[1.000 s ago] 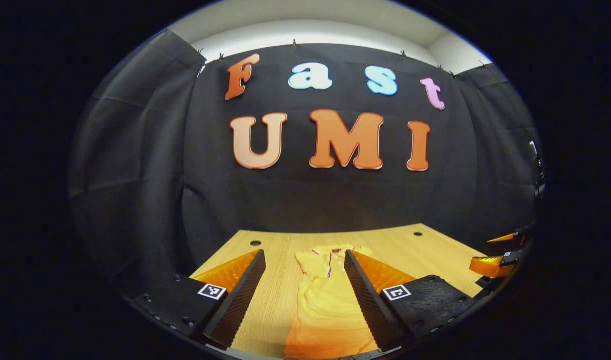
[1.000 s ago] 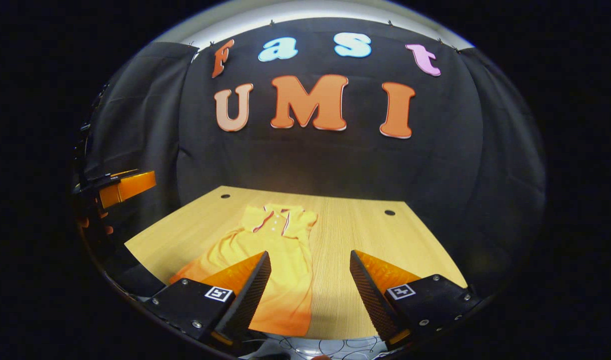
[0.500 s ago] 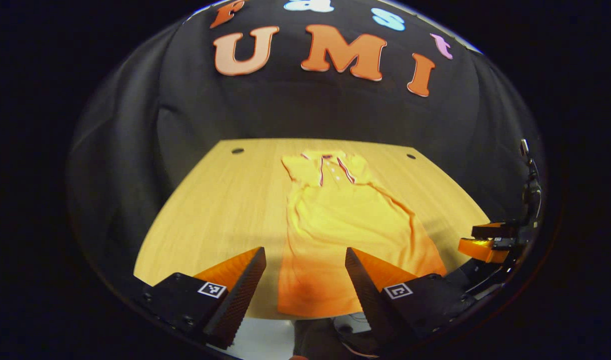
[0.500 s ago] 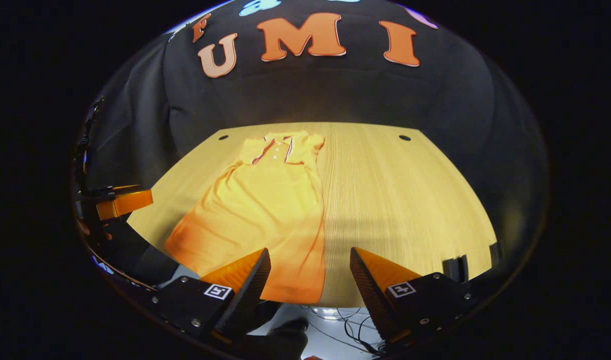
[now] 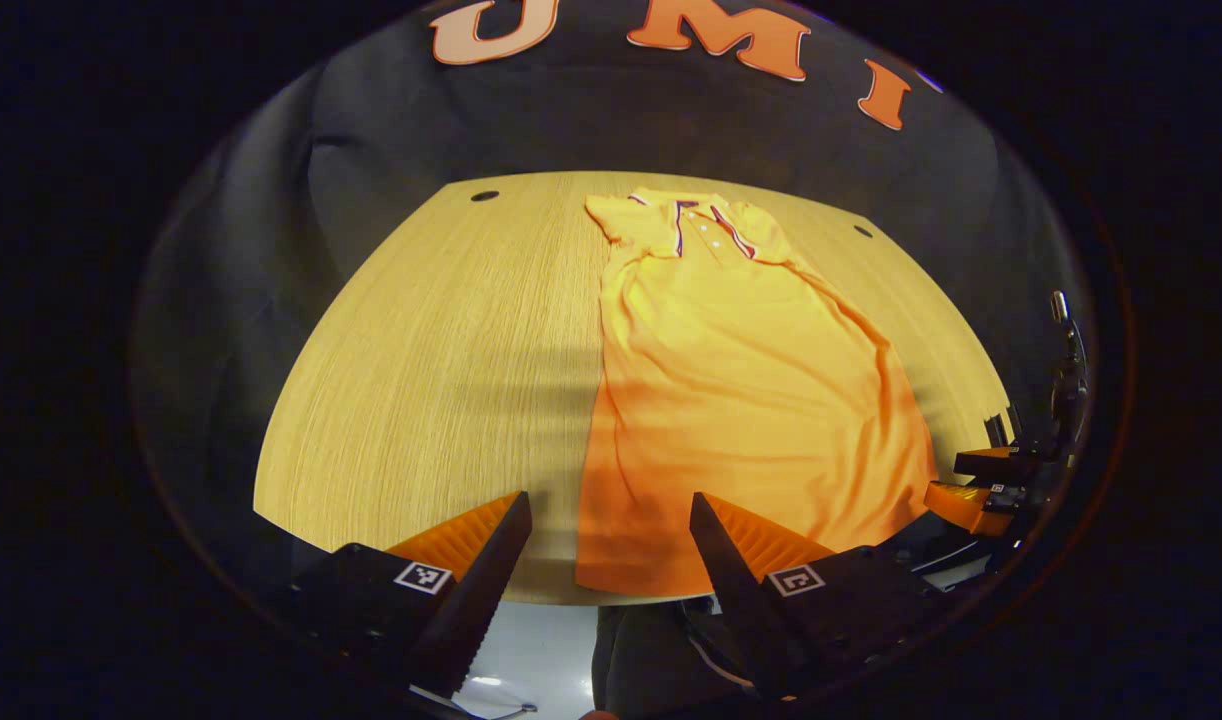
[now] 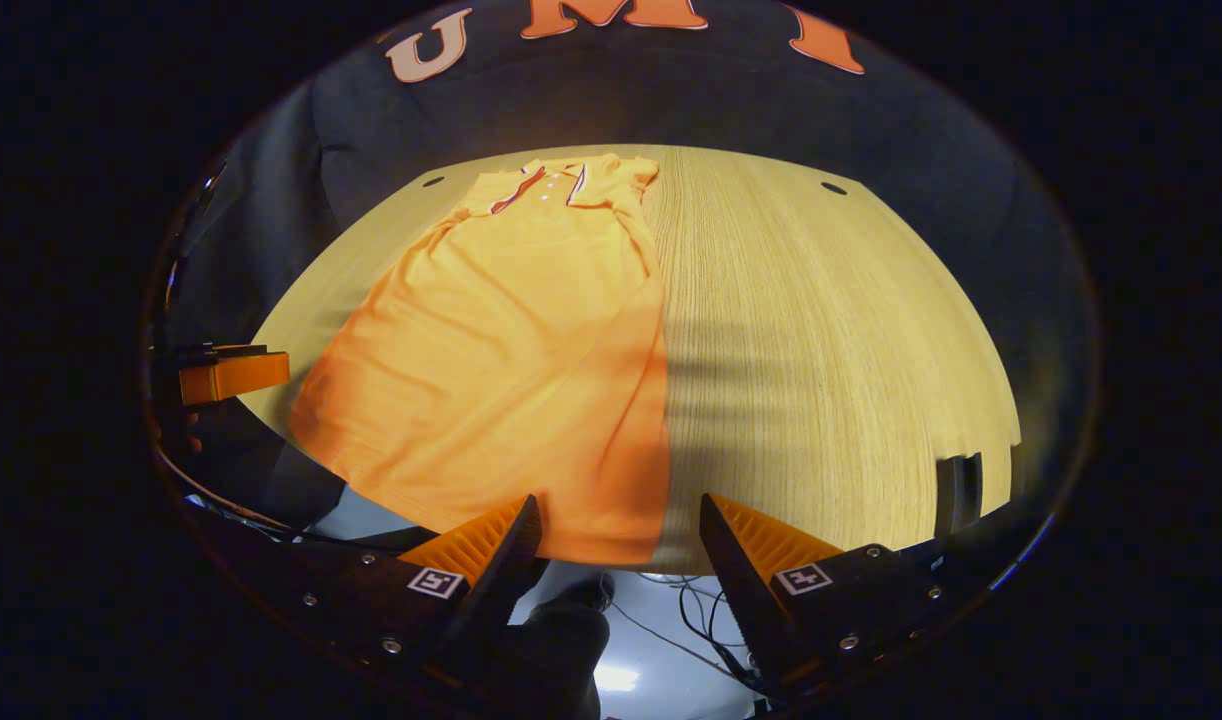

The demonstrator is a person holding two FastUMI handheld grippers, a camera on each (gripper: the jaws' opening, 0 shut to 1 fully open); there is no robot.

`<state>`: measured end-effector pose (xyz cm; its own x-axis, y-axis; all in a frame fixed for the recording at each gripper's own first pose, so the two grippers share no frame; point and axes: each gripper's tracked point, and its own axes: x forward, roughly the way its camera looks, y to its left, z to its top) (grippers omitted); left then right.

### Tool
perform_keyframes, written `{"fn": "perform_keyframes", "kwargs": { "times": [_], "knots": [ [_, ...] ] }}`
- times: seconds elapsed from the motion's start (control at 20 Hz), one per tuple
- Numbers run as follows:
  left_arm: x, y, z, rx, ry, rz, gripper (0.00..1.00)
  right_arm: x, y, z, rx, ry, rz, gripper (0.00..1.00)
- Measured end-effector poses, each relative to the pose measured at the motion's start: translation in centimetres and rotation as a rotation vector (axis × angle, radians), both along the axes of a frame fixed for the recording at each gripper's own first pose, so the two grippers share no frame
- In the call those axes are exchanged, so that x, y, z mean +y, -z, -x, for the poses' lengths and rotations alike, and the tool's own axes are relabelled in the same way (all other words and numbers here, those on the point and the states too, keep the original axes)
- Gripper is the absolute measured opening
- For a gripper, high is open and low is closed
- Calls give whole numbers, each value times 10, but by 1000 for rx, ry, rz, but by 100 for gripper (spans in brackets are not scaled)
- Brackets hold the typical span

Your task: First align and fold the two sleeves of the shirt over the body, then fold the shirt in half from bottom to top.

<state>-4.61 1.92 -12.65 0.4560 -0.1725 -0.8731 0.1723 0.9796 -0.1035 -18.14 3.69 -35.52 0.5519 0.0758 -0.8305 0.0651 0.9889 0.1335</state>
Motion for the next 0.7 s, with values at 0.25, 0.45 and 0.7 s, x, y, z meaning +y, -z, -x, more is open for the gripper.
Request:
{"fn": "perform_keyframes", "kwargs": {
  "times": [0.25,0.45,0.7],
  "knots": [
    [3,14,10,138,36,-62,99,4,12,-6,77,-5,-2,97],
    [-3,34,27,245,83,-82,99,10,12,-8,129,-54,50,90],
    [-24,36,4,226,149,-69,87,10,14,-17,168,37,-21,32]
  ]
}}
